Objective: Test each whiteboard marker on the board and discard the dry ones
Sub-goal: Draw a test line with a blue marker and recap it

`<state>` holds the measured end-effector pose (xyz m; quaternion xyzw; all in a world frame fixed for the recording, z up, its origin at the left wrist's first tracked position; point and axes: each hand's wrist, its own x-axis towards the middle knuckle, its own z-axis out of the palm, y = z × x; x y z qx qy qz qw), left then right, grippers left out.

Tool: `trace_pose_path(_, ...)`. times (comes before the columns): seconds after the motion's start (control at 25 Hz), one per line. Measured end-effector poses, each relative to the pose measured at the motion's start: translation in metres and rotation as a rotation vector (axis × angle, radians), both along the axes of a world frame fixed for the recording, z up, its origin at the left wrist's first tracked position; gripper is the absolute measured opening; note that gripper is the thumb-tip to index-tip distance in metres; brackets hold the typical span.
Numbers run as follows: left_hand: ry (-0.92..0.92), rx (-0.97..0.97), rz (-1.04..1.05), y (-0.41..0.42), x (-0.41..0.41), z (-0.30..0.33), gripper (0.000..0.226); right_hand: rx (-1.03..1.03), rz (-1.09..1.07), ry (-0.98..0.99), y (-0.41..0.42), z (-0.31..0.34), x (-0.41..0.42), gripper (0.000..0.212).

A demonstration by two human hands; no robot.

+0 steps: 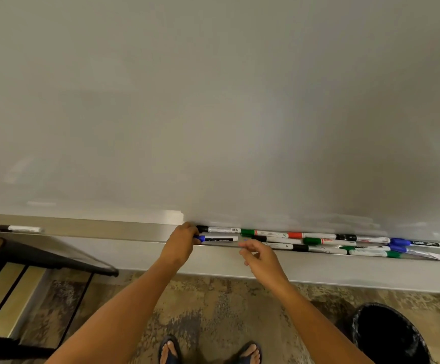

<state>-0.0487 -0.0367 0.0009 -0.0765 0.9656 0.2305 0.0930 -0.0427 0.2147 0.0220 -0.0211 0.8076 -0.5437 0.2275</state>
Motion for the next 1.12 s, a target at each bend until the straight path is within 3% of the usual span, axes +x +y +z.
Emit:
trace_pose_path(0.2,0.07,0.021,0.065,0.011,0.018,0.019,0.011,-0.023,-0.007,-0.046,-0.002,0.007,0.015,0.018)
trace_pose_path(0.36,0.159,0.126,0.099,0.023,0.036,0.041,0.008,-0.042,-0.037,-0.064,-0.018,0.022,0.028,0.032)
trace_pose_path(0.6,0.426,0.235,-0.053,0.027,0.078,0.077,0.023,-0.625,-0.343,-0.316,-0.05,0.063,0.052,0.03)
trace_pose_path(0.8,0.546,0.327,-0.139,0.029,0.123,0.104,0.022,-0.69,-0.301,-0.219,-0.068,0.085,0.097,0.022)
trace_pose_path(1.12,0.578,0.301,-0.224,0.038,0.154,0.14,0.024,-0.551,-0.341,0.07,-0.065,0.122,0.141,0.025)
